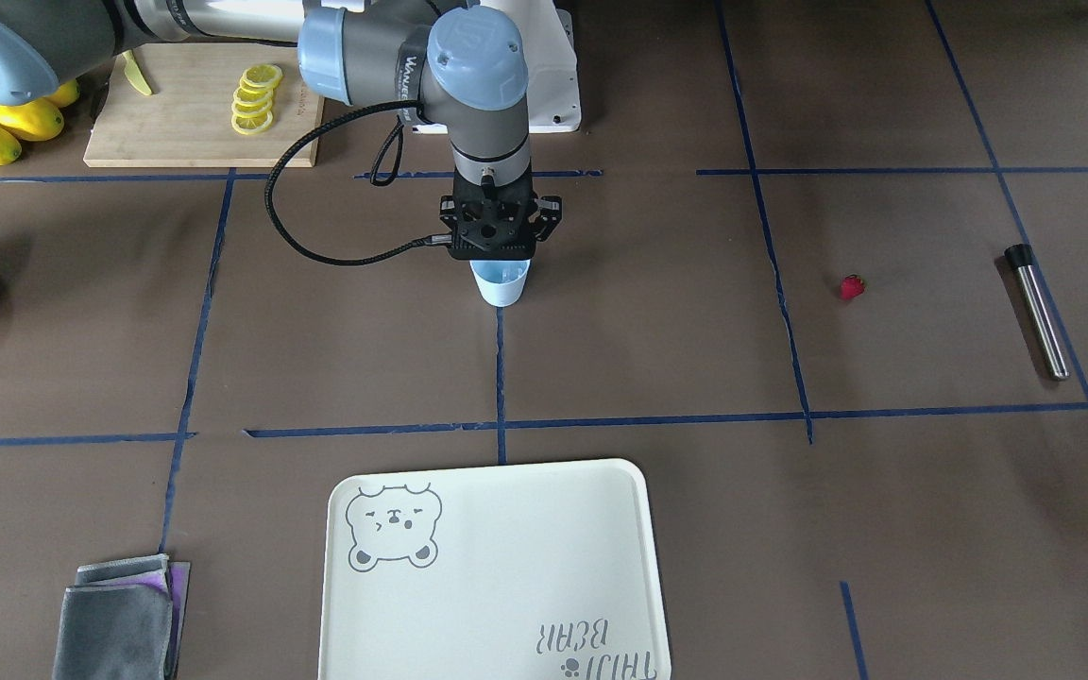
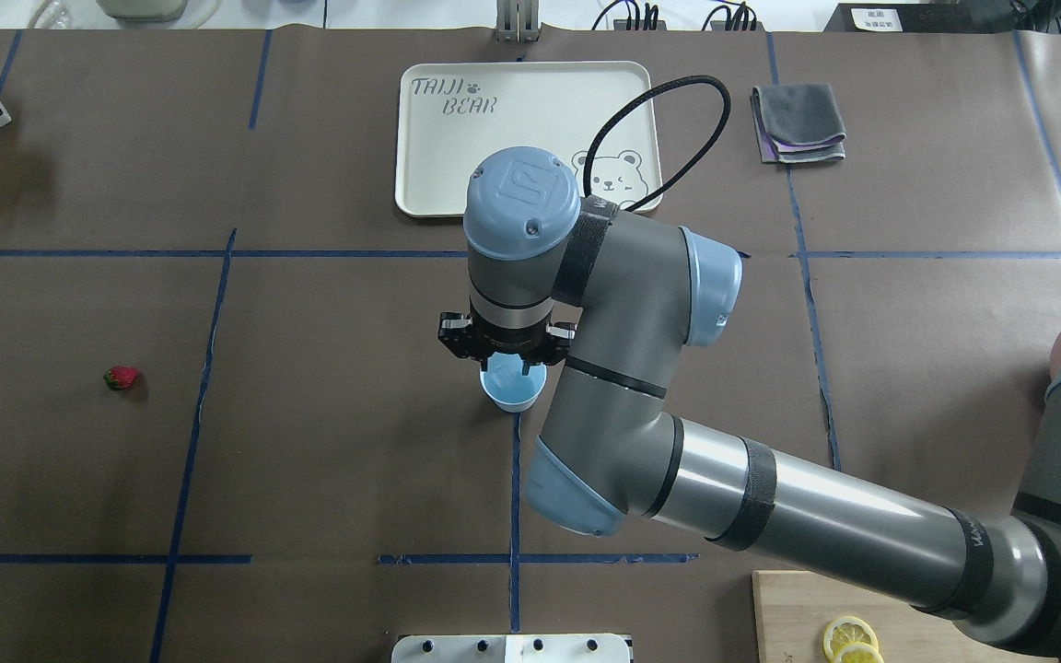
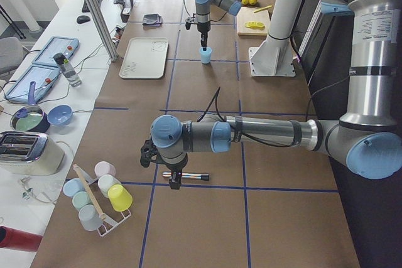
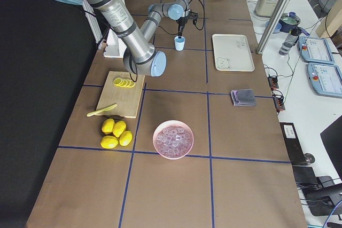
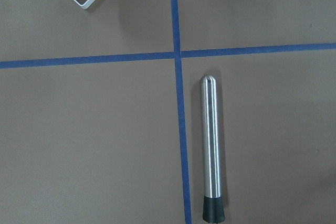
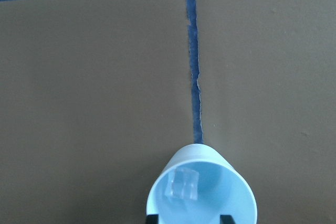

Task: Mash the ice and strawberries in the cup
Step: 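Lower the right gripper into the blue cup and release the ice, then move the empty right gripper back to the ice bowl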

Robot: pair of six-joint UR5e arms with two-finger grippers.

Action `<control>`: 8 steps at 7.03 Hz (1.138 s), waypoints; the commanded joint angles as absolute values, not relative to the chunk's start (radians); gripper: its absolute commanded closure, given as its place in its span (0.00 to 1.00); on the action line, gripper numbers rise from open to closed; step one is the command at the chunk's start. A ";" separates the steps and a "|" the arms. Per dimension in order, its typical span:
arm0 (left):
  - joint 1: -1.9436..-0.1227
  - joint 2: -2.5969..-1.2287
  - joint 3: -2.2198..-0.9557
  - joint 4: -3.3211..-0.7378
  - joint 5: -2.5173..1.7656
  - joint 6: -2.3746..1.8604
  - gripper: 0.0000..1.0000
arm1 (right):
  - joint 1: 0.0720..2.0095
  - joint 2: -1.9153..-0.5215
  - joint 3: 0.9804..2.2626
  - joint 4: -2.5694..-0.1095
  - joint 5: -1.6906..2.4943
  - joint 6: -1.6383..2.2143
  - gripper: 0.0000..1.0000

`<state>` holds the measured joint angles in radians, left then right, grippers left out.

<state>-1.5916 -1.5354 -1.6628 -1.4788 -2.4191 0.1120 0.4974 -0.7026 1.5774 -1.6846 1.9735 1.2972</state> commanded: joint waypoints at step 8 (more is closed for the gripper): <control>-1.591 -1.540 -1.674 -1.480 -2.419 0.112 0.00 | 0.886 -1.282 2.135 -1.778 2.024 0.776 0.01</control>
<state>-1.5907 -1.5400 -1.6716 -1.4803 -2.4191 0.1125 0.8005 -1.1601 2.0865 -1.7863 1.9884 0.9144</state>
